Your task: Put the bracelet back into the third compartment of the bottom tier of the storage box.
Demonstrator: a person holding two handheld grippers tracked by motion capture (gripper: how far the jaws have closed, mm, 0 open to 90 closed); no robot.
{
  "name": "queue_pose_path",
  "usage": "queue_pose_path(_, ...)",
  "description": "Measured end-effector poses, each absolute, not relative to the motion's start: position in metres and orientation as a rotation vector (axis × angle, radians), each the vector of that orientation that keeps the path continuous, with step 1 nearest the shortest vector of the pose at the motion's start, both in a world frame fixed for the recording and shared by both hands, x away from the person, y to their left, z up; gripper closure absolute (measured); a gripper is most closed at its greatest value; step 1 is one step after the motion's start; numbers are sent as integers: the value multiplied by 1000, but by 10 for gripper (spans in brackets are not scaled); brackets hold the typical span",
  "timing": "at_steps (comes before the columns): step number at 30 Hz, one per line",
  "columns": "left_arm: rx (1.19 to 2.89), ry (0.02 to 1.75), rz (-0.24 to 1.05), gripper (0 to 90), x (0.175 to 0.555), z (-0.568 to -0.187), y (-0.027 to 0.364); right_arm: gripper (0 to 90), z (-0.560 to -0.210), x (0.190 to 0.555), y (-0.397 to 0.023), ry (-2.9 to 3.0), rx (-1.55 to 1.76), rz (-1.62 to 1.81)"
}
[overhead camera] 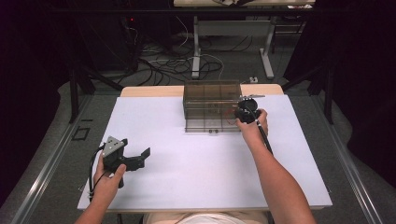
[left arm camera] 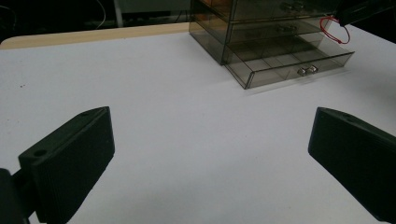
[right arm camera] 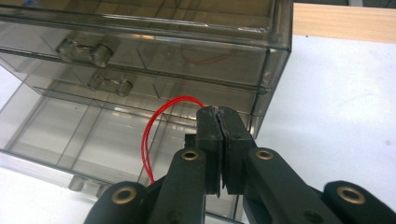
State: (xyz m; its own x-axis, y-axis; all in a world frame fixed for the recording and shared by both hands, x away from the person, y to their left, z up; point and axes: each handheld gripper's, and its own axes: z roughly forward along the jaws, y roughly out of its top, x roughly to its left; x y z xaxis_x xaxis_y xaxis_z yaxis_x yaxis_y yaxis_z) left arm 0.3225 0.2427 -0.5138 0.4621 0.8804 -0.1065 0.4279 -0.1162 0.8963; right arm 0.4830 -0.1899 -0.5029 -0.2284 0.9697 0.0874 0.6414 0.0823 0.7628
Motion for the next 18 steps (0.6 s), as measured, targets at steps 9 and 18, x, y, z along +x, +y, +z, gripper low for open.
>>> queue_pose_path(9, 1729, 1127, 580, 4, 322, -514, 243, 884, -507, 485, -188, 1929, 1606, 952)
queue_pose_path(18, 1734, 1123, 584, 4, 322, -514, 244, 884, -510, 487, -188, 1938, 1604, 947)
